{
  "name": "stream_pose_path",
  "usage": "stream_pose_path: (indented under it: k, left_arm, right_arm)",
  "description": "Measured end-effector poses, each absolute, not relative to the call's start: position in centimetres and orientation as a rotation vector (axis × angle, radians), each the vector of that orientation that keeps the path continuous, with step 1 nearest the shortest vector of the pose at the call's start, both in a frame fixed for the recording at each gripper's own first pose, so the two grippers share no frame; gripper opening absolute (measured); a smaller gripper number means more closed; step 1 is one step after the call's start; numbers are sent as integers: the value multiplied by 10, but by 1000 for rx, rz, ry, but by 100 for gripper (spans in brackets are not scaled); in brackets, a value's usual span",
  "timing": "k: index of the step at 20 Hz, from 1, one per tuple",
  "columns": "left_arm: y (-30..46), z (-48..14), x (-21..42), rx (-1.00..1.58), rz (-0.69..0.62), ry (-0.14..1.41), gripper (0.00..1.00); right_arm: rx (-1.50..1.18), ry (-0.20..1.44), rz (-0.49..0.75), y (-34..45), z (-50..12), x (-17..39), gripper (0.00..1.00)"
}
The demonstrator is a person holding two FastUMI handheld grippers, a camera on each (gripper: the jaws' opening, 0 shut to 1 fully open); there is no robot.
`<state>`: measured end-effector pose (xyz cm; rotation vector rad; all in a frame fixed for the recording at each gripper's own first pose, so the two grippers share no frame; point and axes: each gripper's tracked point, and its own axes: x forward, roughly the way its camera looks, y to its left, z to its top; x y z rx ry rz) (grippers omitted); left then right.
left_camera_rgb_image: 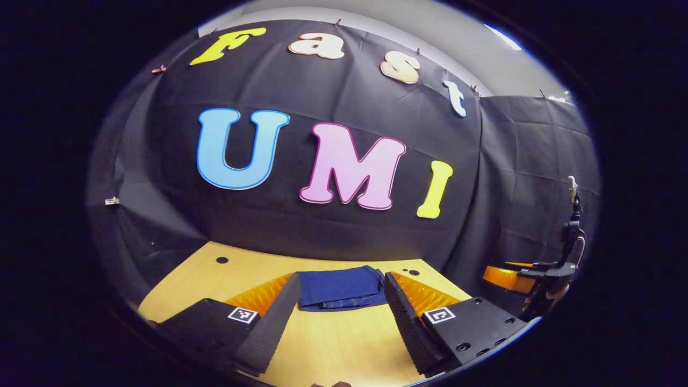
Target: Grasp the waist and the cuffs of the jeans and fold them to make the two legs overlap; first hold the waist and fold one-third of the jeans toward the cuffs, then hold the cuffs and fold the remaining one-third in the same direction to finish folding.
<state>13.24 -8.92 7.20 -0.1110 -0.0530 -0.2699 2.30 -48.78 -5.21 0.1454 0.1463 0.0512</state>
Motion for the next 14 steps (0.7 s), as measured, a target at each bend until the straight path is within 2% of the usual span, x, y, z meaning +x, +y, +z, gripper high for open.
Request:
stream_pose_path:
  k: [6,14]
  left_arm:
    - [-35,63,78,-77,-205,-52,96]
    - [-17,88,61,-33,-149,-125,97]
  right_arm:
    - [77,64,37,-475,-12,-50,97]
    - [119,60,59,-455,-17,-68,97]
